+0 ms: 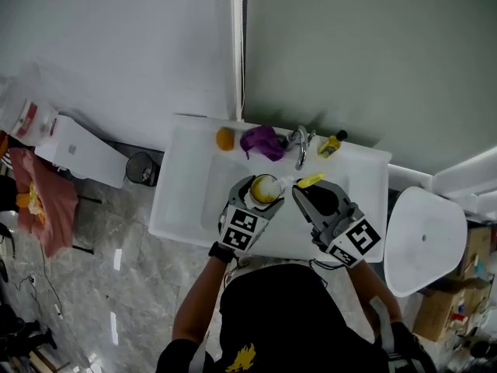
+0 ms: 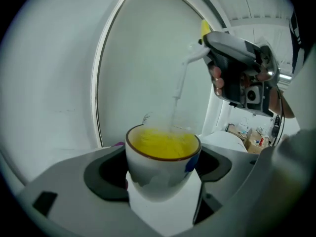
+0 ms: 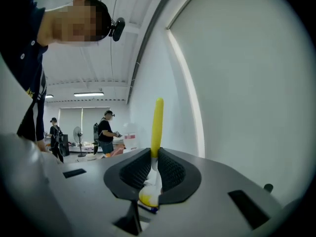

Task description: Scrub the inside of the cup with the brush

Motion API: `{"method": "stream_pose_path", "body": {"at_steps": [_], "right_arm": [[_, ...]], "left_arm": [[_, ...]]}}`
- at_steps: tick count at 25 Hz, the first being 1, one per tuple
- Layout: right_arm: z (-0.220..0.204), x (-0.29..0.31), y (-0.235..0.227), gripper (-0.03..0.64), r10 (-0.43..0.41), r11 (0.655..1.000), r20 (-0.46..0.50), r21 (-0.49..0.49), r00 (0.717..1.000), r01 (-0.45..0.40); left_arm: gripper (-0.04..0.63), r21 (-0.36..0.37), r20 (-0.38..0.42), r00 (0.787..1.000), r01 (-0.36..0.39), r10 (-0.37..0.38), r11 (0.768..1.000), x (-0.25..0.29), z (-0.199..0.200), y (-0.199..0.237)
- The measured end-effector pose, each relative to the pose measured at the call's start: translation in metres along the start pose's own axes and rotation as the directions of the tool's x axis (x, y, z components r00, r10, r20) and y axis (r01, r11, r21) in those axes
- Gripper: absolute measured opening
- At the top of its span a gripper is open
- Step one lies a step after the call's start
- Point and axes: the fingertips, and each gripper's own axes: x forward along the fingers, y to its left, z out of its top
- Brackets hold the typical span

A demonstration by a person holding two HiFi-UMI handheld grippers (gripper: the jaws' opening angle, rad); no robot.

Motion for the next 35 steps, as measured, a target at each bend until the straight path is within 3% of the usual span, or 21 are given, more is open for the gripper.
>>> {"method": "stream_pose_path", "body": {"at_steps": [2, 6, 11, 13, 16, 19, 23, 27, 30, 35], "right_arm": [[-0.005, -0.004, 0.014, 0.061, 0.017, 0.999, -0.015, -0.030, 1.000, -0.018], [0.005, 0.007, 0.045, 0.061, 0.066, 0.981, -0.008, -0.183, 0.998, -0.066], [0.013, 0.018, 0.031, 0.061, 0.048, 0.976, -0.016, -0.210, 0.999, -0.051], [0.016, 0.016, 0.008, 0.060, 0.011, 0.987, 0.001, -0.163, 1.000, -0.011], [0.012, 0.004, -0.030, 0.060, -0.035, 0.999, 0.032, -0.002, 0.999, 0.035], [0.009, -0.012, -0.044, 0.060, -0.052, 0.989, 0.057, 0.141, 0.997, 0.044], [-0.005, -0.014, -0.024, 0.060, -0.009, 0.978, 0.047, 0.208, 0.999, -0.001], [-0.006, 0.000, 0.017, 0.060, 0.060, 0.996, 0.004, 0.072, 0.998, -0.060], [0.016, 0.009, 0.026, 0.060, 0.058, 0.997, 0.042, -0.060, 0.997, -0.055], [0.054, -0.003, -0.006, 0.058, 0.000, 0.999, 0.114, -0.049, 0.994, 0.006]], "left_arm": [[0.411, 0.008, -0.012, 1.000, -0.006, 0.006, 1.000, 0.005, -0.002, 0.002], [0.411, 0.014, -0.024, 1.000, 0.018, -0.018, 1.000, 0.020, -0.009, -0.012], [0.411, 0.077, -0.040, 0.996, 0.082, -0.079, 0.994, 0.032, -0.007, -0.054], [0.411, 0.081, -0.035, 0.993, 0.112, -0.109, 0.990, 0.032, -0.006, -0.068], [0.411, 0.062, -0.027, 0.991, 0.132, -0.131, 0.989, 0.023, -0.004, -0.069], [0.411, 0.035, -0.032, 0.995, 0.093, -0.092, 0.995, 0.013, -0.008, -0.050], [0.411, 0.015, -0.066, 0.998, 0.021, -0.020, 1.000, 0.001, -0.017, -0.017], [0.411, 0.030, -0.052, 0.998, -0.020, 0.021, 0.999, 0.001, -0.017, -0.004], [0.411, 0.054, -0.003, 1.000, -0.019, 0.020, 0.998, 0.010, -0.009, -0.011], [0.411, 0.021, 0.004, 1.000, -0.021, 0.021, 1.000, 0.021, -0.016, -0.018]]}}
